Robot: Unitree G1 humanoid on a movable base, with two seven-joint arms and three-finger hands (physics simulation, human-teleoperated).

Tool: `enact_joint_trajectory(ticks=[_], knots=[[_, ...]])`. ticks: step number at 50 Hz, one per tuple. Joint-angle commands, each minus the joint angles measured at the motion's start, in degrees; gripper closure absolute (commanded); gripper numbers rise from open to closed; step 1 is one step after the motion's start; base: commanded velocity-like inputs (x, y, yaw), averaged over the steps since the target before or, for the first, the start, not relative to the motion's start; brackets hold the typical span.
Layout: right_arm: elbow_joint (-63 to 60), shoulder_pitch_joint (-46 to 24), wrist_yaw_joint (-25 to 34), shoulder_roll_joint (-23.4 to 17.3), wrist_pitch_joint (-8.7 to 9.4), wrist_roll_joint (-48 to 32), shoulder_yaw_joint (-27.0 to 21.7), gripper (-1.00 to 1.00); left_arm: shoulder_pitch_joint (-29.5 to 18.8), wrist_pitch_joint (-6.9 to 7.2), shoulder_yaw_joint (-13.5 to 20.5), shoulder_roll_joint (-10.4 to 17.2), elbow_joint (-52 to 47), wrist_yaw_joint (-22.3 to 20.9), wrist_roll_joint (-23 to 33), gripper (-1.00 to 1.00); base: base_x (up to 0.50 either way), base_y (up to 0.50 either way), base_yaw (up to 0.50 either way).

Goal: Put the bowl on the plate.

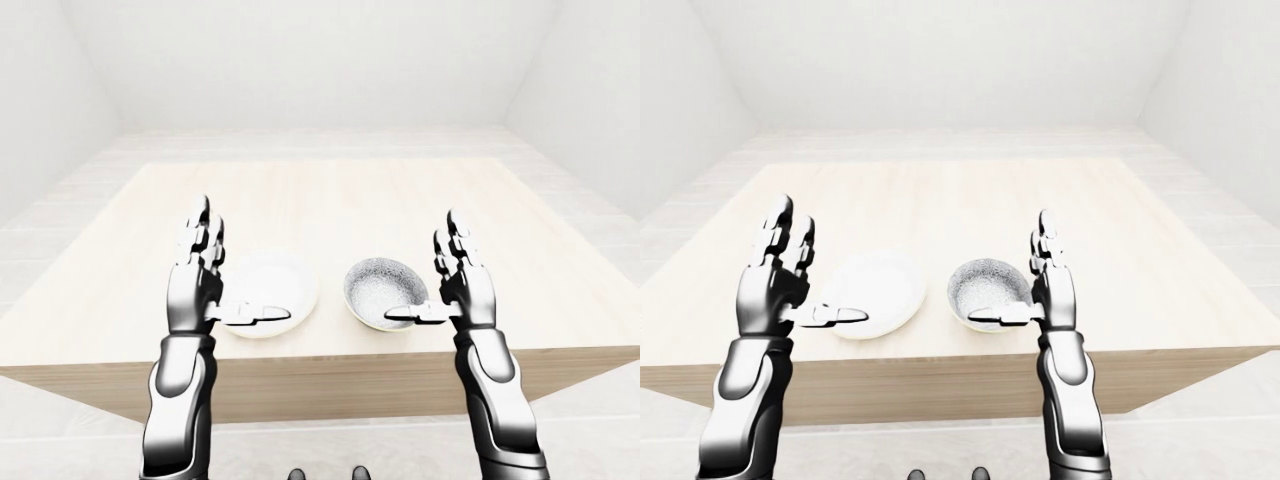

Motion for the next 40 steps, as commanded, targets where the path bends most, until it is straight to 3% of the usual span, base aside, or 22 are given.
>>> enact_joint_trajectory(ticks=[1,19,34,40], knots=[[-3.7,-0.8,1.4,-0.1,0.00,-1.0,-1.2,-1.00,1.4,0.00,1.8,-0.7,-8.9,-1.5,-0.7,-1.00,0.00,0.29,0.00],[-4.0,0.7,3.8,0.1,0.00,-1.5,-1.9,-1.00,1.2,0.00,3.0,-0.8,-10.0,-1.7,-2.1,-1.00,0.11,0.50,0.00],[-7.1,2.5,4.7,0.1,0.00,-0.4,-2.9,-1.00,1.8,0.00,2.9,-0.8,-9.4,-1.9,-1.8,-1.00,0.05,0.02,0.00],[-7.2,2.6,5.0,0.3,0.00,-0.4,-3.4,-1.00,1.1,0.00,3.0,-0.7,-8.6,-1.8,-1.8,-1.00,0.39,0.00,0.00]])
